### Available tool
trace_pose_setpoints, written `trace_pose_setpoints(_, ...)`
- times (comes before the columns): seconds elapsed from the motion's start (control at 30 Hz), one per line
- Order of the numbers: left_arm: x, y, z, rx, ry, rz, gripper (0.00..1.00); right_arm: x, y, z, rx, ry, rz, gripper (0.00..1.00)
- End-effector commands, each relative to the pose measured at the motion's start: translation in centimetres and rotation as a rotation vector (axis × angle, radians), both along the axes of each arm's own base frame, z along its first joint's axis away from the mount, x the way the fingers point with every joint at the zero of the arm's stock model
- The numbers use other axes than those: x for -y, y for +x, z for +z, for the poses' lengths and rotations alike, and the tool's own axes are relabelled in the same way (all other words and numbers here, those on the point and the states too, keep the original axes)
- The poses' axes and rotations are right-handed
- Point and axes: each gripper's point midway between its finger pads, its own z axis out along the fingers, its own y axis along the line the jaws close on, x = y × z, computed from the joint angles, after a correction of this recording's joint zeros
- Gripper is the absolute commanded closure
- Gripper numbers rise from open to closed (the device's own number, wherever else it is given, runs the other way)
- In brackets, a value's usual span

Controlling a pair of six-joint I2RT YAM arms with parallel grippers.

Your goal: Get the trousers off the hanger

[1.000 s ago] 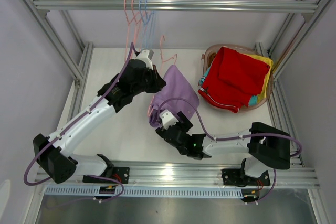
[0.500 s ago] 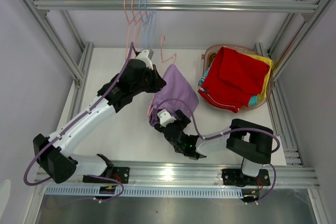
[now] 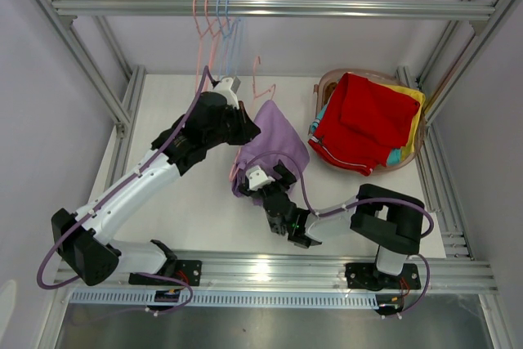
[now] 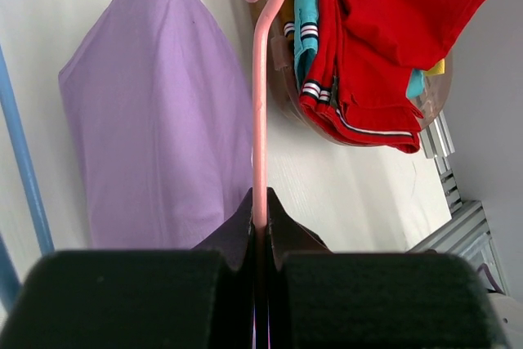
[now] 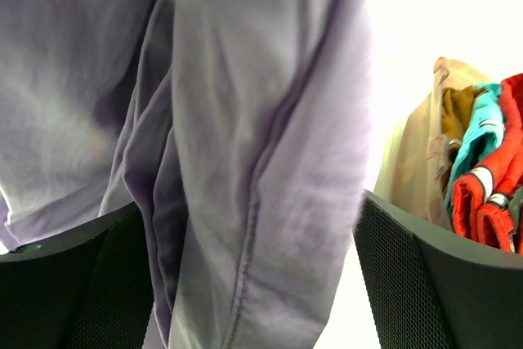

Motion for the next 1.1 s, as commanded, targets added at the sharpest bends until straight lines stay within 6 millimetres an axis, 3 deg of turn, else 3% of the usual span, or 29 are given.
trace_pose_setpoints(0.0, 0.3, 0.5, 5.5, 0.124, -0.104, -0.014, 0.99, 0.1, 0.4, 4.2, 0.077, 0.158, -0.026, 0.12)
trace_pose_setpoints(0.67, 0.7, 0.6, 4.8, 0.096, -0.109, -0.024, 0.99, -0.9, 0.8, 9.3, 0.185, 0.220, -0.009, 0.15)
trace_pose_setpoints(1.07, 0.9, 0.5, 4.7, 0.089, -0.110, -0.029, 0.99, -1.0, 1.2, 11.6, 0.237, 0.224, -0.003, 0.32)
